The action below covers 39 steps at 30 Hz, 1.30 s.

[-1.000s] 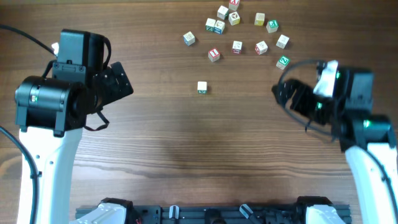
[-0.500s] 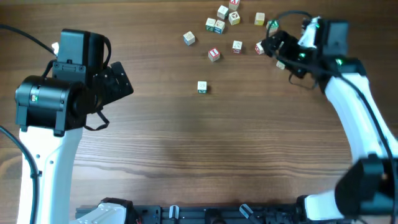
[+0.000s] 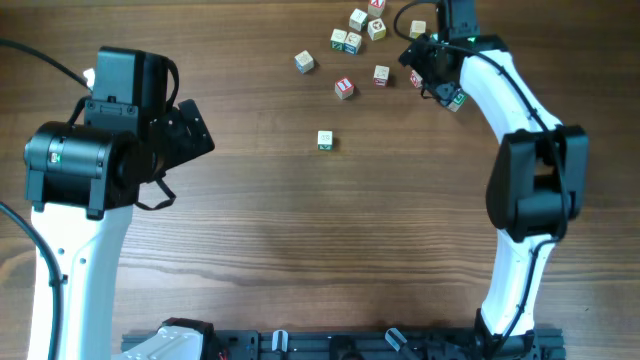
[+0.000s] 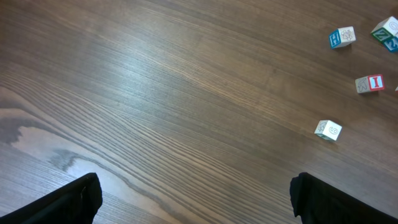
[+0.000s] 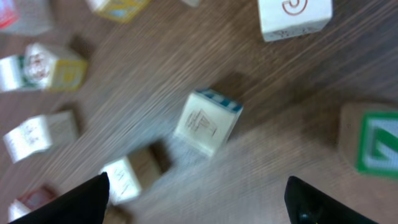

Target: Form a horizontal line

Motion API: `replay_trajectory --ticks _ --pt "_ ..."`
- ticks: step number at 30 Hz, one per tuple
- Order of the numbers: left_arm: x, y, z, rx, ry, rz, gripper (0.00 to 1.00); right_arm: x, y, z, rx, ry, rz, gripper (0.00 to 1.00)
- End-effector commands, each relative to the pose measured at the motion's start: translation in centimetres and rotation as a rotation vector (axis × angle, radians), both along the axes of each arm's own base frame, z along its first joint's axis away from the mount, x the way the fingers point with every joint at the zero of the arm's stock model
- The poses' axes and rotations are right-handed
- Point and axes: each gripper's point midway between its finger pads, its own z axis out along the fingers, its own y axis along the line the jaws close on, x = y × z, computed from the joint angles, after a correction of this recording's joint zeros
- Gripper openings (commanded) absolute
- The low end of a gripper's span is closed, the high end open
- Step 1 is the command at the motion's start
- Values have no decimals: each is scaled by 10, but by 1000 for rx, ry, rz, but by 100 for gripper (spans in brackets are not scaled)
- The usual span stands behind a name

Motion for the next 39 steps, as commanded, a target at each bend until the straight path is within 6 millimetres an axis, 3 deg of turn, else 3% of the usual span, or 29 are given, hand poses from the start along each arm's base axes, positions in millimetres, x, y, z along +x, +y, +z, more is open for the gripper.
replay_trajectory --ticks 1,6,8,9,15,17,20,24,28,31,34,39 --pt "1 4 2 5 -8 20 100 14 -6 -27 1 -2 -94 86" --pt "1 4 2 5 -8 20 100 23 -7 -46 6 -13 -134 75" --pt "1 4 2 5 -8 20 100 22 -11 -49 -17 -9 -140 63" --pt "1 4 2 5 -8 20 100 23 -14 -48 -46 -20 -115 55" --pt "1 4 2 5 -8 20 100 23 -13 -48 -121 -26 35 33" --pt "1 4 2 5 -8 20 100 23 -9 -47 -135 -32 108 32" --pt "1 4 2 5 -8 20 100 20 5 -25 -121 -64 243 30" --pt "1 4 2 5 -8 20 100 6 10 27 -165 -97 338 30" --pt "1 4 2 5 -8 20 100 -28 22 91 -200 -116 435 30" --pt "1 4 2 5 -8 20 100 -52 40 121 -241 -130 510 30" --pt "1 4 2 5 -8 20 100 -75 54 124 -267 -82 554 30" --pt "1 4 2 5 -8 20 100 -106 83 96 -274 9 643 28"
